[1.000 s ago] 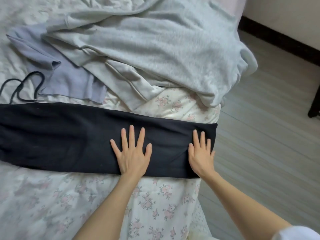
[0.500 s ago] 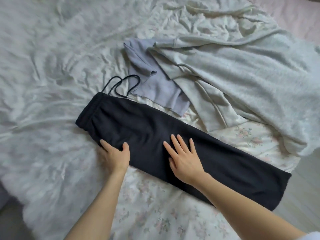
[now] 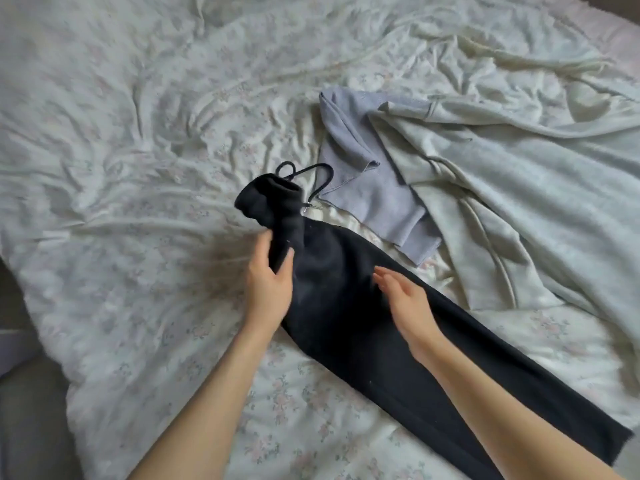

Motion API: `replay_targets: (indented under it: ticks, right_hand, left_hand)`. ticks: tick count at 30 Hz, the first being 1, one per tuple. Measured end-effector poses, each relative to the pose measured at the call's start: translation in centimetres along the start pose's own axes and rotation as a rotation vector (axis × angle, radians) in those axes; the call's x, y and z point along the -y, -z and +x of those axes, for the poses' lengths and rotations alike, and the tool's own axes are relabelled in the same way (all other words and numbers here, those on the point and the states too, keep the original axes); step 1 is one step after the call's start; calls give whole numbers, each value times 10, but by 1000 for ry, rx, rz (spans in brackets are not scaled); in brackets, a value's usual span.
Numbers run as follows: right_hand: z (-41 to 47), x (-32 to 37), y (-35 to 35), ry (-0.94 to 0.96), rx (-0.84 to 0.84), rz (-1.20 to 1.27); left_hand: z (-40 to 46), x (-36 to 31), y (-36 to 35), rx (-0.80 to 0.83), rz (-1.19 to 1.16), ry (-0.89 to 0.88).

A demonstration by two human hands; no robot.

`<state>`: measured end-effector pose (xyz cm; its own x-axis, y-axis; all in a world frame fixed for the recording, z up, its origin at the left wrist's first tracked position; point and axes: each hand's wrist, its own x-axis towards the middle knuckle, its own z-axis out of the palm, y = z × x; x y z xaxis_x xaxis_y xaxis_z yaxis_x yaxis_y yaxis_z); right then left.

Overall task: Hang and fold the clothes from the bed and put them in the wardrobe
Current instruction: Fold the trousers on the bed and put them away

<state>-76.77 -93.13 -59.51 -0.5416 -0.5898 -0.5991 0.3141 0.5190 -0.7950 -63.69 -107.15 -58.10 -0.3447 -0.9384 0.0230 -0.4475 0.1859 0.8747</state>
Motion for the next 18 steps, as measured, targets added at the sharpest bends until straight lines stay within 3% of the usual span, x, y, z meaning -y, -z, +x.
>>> replay_targets:
  ticks: [4,7,12,15,18]
  right_hand:
    - [-9,37,42,-168,78,593]
    - [-32,38,77,-106,122,629]
    - [-60,0,107,-112,123,427]
    - [-68,-14,115,-128,-82,310]
    - [-82,-22,125,-79,-186,367]
  left_hand:
    - [-51,-5,-8,263,364,-638]
    - [-82,-9,-16,454,489,-892]
    - [-118,-13,-38,616,501,-1002]
    - [-139,-20,-47,631,487,-996]
    - [-155,-21,-48,569,539,-945]
